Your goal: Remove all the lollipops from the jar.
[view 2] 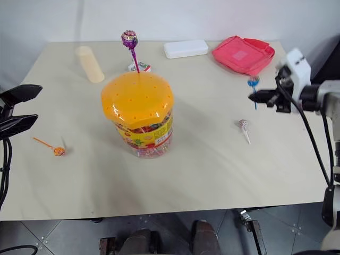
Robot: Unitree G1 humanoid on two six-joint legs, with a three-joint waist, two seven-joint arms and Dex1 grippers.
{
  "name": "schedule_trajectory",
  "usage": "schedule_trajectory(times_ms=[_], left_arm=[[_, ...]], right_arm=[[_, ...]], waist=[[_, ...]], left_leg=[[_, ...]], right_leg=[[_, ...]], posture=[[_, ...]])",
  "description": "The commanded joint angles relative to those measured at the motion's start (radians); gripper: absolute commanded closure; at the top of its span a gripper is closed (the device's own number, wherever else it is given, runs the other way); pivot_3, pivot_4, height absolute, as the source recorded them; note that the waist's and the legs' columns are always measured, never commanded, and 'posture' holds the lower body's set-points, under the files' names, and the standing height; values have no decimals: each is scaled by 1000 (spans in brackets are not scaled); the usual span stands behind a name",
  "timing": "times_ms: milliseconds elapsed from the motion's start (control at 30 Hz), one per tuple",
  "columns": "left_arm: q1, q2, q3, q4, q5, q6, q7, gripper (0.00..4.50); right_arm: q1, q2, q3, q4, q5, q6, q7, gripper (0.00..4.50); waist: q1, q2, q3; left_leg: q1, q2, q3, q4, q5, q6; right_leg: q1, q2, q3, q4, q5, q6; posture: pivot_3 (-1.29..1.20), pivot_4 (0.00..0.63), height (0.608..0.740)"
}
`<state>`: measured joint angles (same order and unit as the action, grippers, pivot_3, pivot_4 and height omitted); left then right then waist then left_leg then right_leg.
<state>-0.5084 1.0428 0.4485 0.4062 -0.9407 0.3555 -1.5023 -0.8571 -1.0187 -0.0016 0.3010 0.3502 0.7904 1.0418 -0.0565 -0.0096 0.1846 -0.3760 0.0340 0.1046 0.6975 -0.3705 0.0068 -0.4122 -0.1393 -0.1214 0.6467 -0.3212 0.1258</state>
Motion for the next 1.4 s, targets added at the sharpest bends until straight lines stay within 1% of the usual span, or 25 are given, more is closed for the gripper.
schedule_trajectory(times_ms=[33,167,367,500,667,700,800,833,867,967,1100,1200,1233,1300,1367,1400], left_arm=[[29,25,71,-43,-46,25,-112,0],[58,27,98,-81,-60,50,-112,0],[61,35,117,-99,-67,84,-112,0],[56,40,118,-99,-67,97,-112,0],[50,49,103,-87,-60,96,-112,0],[48,50,99,-86,-58,96,-112,0],[41,47,93,-84,-56,95,-112,0],[39,46,90,-82,-55,94,-112,0],[37,45,87,-80,-54,93,-112,0],[34,46,82,-76,-52,92,-112,0],[26,45,70,-67,-48,85,-112,0],[18,39,56,-59,-46,78,-112,0],[13,37,49,-54,-45,73,-112,0],[-1,33,35,-45,-43,66,-112,0],[-17,28,22,-37,-42,59,-112,0],[-23,24,17,-35,-41,56,-112,0]], right_arm=[[54,0,-16,94,-80,-43,-91,4469],[99,7,9,228,-159,-90,-144,4469],[91,50,21,407,-216,-149,-180,4469],[87,67,21,438,-227,-168,-170,3545],[96,71,7,434,-222,-172,-159,1864],[105,69,-1,410,-213,-160,-156,1479],[142,56,-23,323,-191,-123,-143,535],[157,49,-33,290,-186,-113,-138,241],[176,37,-50,241,-173,-99,-128,65],[223,7,-99,107,-133,-59,-103,65],[270,-40,-219,-142,-16,-5,-39,65],[181,-29,-294,-287,129,62,2,65],[128,-10,-287,-333,184,93,18,65],[46,32,-252,-376,247,112,38,65],[-49,98,-203,-383,283,116,35,65],[-113,161,-165,-370,294,108,34,65]], waist=[[0,0,0],[0,0,0],[2,0,0],[2,0,0],[1,0,0],[1,0,0],[1,0,0],[2,0,0],[2,0,0],[6,0,0],[14,2,1],[19,2,1],[19,2,1],[20,2,1],[22,0,0],[22,0,0]], left_leg=[[0,0,0,0,0,0],[0,0,1,0,0,0],[0,0,0,1,0,0],[0,0,0,1,0,0],[0,0,0,1,0,0],[0,0,0,1,0,0],[0,1,0,1,0,0],[0,1,0,1,0,0],[0,0,0,1,0,0],[0,0,0,1,0,0],[0,0,0,1,0,0],[0,0,0,1,0,0],[0,1,1,1,0,0],[1,1,1,1,0,0],[1,2,0,2,0,0],[1,2,1,2,0,0]], right_leg=[[0,0,0,0,0,0],[0,0,0,0,0,0],[0,0,0,0,0,0],[0,0,0,0,0,0],[1,0,0,-1,0,0],[1,0,0,-1,0,0],[1,0,0,-1,0,0],[1,0,0,0,0,0],[1,0,0,0,0,0],[1,0,0,-1,0,0],[1,-1,0,-1,0,0],[1,0,0,-1,0,0],[1,0,1,-1,0,0],[1,1,1,-1,0,0],[1,2,1,-1,0,0],[1,2,1,-1,0,0]], posture=[[0,150,740],[0,150,740],[0,150,740],[0,150,740],[0,150,740],[0,150,740],[0,150,740],[0,150,740],[0,150,740],[0,150,740],[0,150,740],[0,150,740],[0,150,740],[0,150,740],[0,150,740],[0,150,740]])
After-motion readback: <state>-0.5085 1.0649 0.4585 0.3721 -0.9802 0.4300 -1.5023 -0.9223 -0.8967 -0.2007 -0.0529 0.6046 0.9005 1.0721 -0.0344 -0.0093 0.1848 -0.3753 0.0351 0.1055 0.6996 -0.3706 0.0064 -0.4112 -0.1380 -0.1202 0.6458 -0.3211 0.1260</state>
